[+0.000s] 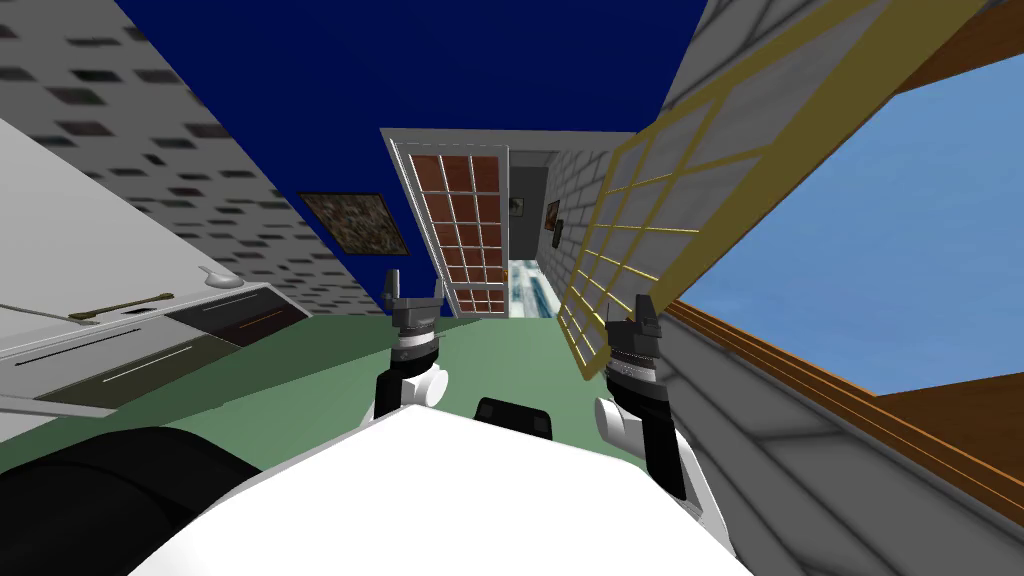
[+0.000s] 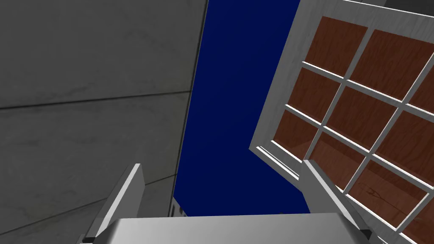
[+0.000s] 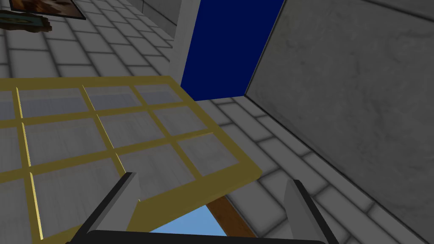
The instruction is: Pull the door open
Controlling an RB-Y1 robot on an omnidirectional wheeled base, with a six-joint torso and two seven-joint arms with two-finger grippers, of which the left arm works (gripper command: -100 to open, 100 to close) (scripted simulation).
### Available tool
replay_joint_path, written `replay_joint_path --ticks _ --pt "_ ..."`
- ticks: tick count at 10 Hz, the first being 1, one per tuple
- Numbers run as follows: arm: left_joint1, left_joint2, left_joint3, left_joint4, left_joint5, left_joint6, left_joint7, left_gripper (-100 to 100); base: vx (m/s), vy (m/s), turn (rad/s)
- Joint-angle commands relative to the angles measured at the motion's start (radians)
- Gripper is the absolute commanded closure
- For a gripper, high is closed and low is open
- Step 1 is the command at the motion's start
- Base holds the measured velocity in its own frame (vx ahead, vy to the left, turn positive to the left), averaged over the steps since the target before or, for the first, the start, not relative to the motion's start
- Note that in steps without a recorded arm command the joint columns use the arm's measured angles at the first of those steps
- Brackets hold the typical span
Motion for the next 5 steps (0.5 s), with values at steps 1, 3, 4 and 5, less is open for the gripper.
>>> replay_joint_path --ticks 1,3,4,5 --pt "-0.005 0.011 0.006 0.025 -0.013 -0.007 -0.02 -100 0.102 -0.004 0.04" --pt "-0.011 0.021 0.012 0.054 -0.027 -0.014 -0.042 -100 0.191 -0.022 0.035" --pt "-0.016 0.029 0.017 0.075 -0.038 -0.02 -0.059 -100 0.196 -0.047 0.047" --pt "-0.02 0.035 0.022 0.096 -0.049 -0.026 -0.076 -100 0.208 -0.05 0.053"
